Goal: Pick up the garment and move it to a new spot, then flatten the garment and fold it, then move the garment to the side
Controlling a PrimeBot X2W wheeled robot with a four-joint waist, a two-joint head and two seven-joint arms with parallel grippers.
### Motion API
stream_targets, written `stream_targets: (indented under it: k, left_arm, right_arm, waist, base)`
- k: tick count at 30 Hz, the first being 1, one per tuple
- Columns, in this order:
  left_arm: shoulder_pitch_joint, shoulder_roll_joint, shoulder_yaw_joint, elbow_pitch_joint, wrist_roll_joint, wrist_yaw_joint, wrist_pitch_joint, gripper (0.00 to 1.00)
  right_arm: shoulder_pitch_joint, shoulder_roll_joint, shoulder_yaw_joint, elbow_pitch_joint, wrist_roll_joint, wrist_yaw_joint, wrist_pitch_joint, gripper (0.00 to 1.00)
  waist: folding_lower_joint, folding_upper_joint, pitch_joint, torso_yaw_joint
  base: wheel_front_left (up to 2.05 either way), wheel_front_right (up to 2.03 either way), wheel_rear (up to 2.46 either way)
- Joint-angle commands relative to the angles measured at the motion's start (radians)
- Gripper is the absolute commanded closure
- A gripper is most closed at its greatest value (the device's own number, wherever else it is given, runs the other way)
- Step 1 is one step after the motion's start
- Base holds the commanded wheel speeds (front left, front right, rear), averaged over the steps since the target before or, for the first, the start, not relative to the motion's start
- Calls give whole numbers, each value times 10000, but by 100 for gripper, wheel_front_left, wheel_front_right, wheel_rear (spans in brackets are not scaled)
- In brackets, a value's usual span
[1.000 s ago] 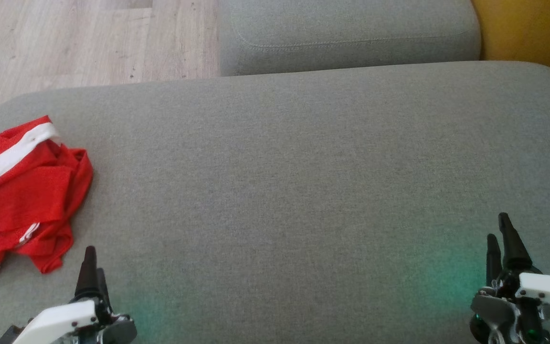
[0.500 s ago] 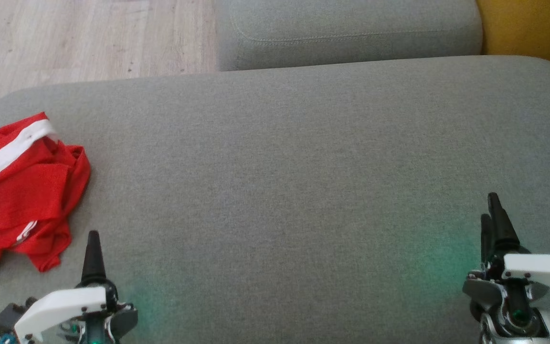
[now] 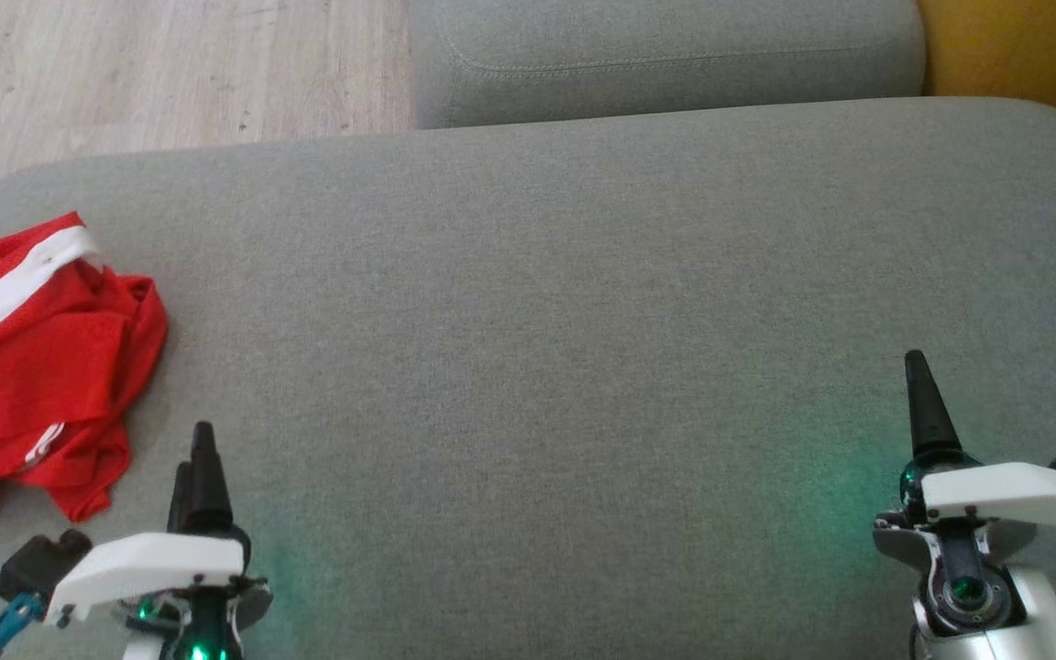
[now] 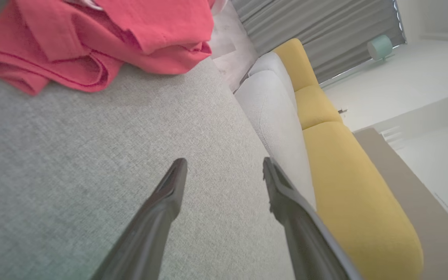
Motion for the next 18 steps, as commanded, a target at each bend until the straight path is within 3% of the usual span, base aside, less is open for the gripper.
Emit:
stream_targets:
  k: [1, 18]
  left_arm:
    - [-658, 226, 3, -256, 296, 41, -101, 0]
    - [-630, 217, -328, -137, 2381, 473, -599, 0]
  right_arm:
    - [-704, -142, 113, -285, -255, -2, -117, 0]
    - [-859, -7, 469, -47, -2547, -3, -617, 0]
  waist:
    - [-1, 0, 4, -2]
    - [-1, 0, 73, 5]
  base:
    - [0, 0, 0]
    - [0, 0, 0]
